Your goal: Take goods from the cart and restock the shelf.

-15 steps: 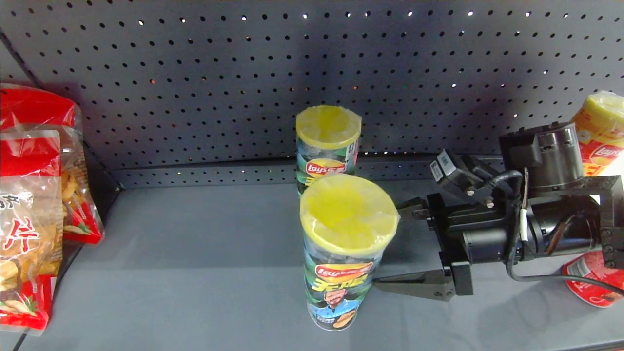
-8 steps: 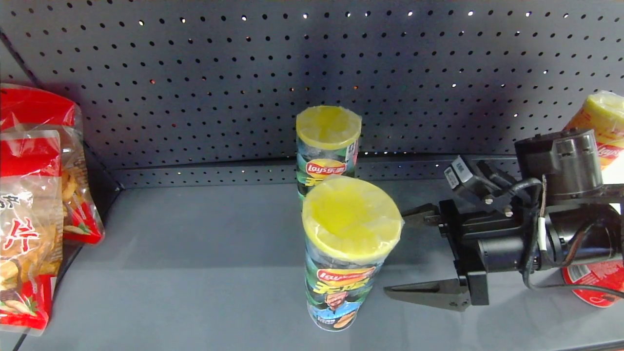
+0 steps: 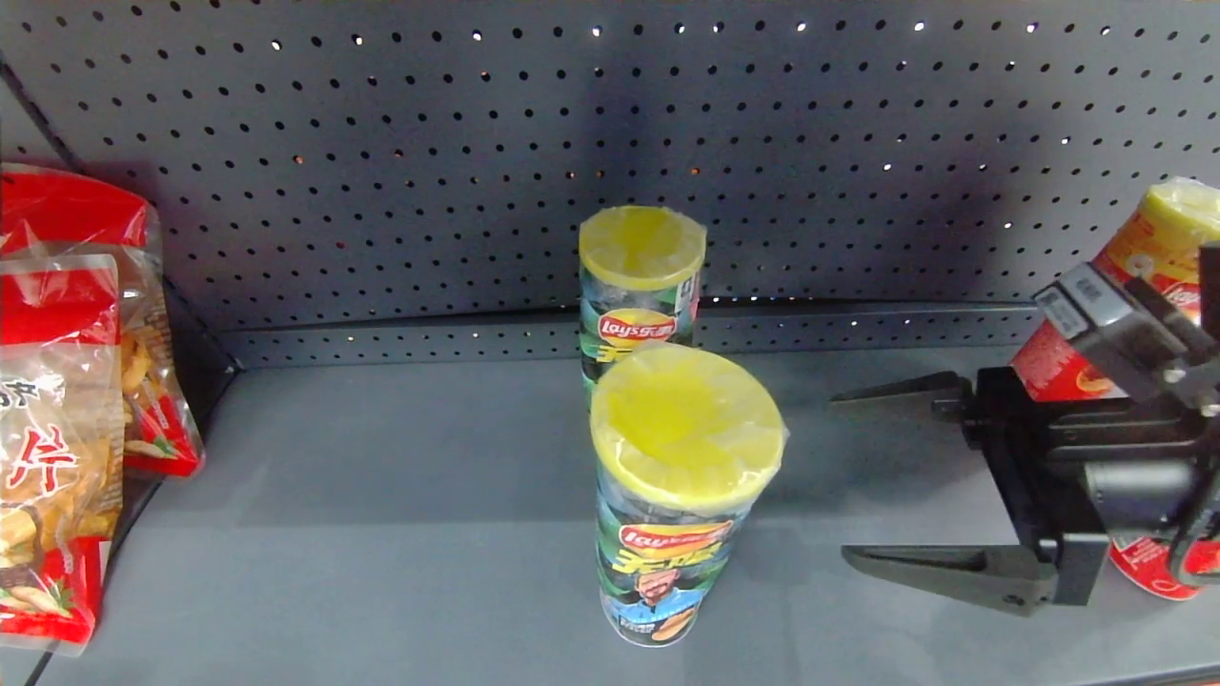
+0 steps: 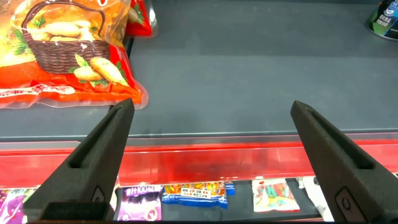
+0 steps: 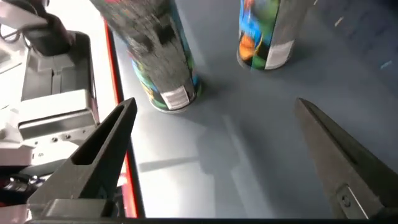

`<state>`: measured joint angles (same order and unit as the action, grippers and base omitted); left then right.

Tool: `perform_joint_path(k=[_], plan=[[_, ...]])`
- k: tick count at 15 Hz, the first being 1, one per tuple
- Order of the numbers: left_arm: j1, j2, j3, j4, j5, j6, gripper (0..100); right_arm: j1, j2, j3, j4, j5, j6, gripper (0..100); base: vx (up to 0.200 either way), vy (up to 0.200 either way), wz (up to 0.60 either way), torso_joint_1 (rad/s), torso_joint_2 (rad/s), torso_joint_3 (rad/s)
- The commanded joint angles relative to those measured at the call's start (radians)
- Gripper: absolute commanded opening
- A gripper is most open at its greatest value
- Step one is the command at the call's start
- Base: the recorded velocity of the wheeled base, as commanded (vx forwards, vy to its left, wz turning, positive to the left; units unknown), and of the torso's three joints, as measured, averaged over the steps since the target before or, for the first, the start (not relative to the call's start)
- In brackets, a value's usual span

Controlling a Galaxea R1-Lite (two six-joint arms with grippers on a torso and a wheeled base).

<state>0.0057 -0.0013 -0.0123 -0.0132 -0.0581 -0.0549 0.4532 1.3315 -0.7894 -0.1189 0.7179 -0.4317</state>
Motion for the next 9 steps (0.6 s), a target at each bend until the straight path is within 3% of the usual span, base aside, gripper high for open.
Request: perform_joint_path(k=[1, 6, 9], plan=[[0.0, 0.001, 0.0, -0.001, 0.0, 0.0, 100, 0.002, -0.1, 0.005, 0.001, 0.0, 0.005, 100, 0.0, 0.0, 0.0, 0.0, 0.0, 0.0], [0.0, 0.001, 0.0, -0.001, 0.0, 0.0, 100, 0.079, -0.241, -0.031, 0.113, -0.003, 0.031, 100, 0.0, 0.0, 0.0, 0.0, 0.0, 0.0], [0.0, 0.001, 0.0, -0.001, 0.0, 0.0, 100, 0.11, -0.388, -0.116, 0.357, -0.003, 0.045, 100, 0.0, 0.0, 0.0, 0.0, 0.0, 0.0]])
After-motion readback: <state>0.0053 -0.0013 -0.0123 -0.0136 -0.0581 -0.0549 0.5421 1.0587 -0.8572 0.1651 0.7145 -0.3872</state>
